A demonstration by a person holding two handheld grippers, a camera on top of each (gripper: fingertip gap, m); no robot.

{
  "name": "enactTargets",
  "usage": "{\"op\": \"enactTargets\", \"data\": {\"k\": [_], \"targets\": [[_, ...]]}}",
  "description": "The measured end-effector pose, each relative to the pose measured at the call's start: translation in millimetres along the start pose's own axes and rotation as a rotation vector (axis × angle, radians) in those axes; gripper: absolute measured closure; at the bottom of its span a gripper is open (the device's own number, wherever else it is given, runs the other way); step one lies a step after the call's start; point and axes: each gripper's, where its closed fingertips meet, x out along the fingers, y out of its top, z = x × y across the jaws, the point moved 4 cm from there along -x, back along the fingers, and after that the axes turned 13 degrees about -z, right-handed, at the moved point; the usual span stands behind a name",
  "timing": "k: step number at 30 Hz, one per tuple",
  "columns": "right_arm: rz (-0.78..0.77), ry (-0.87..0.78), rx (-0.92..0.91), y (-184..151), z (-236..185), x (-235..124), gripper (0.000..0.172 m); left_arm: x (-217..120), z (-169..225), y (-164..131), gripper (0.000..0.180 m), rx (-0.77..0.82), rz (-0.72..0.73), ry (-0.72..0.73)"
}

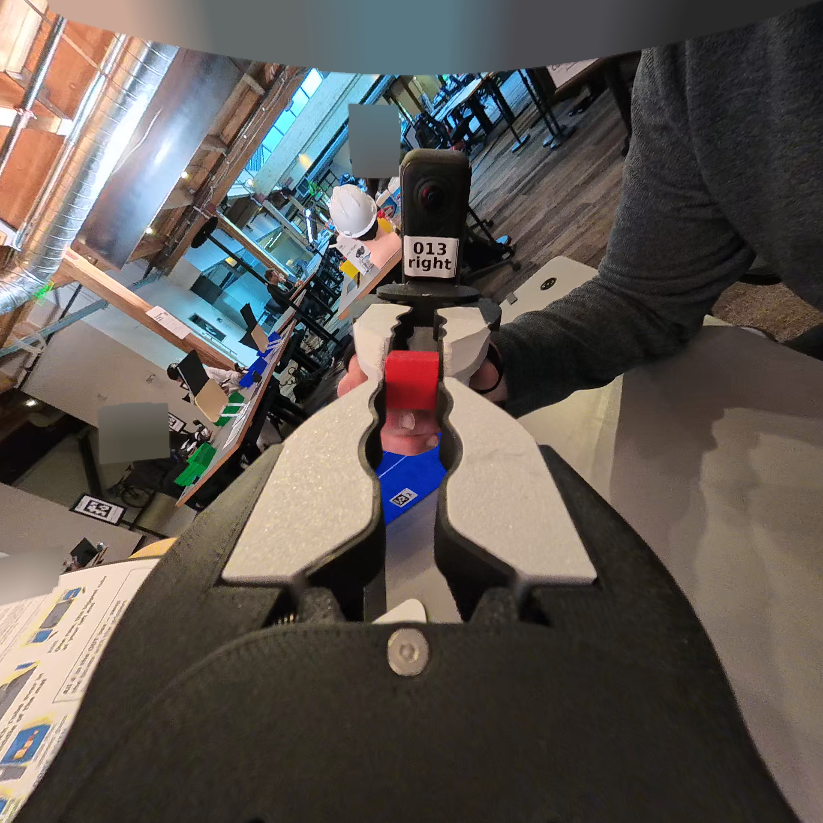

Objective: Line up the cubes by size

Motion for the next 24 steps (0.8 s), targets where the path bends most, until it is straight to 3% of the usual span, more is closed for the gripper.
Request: {"op": "enactTargets", "data": {"k": [9, 24], "targets": [[0.012, 0.007, -0.011, 4.0, -1.5, -1.5, 0.151, 0.7, 1.3, 2.7, 0.160, -0.015, 0.060, -0.036], [0.010, -0.008, 0.006, 7.6, 6.2, -8.2, 0.151, -2.7, -6.5, -0.4, 0.153, -0.024, 0.017, 0.037]]}}
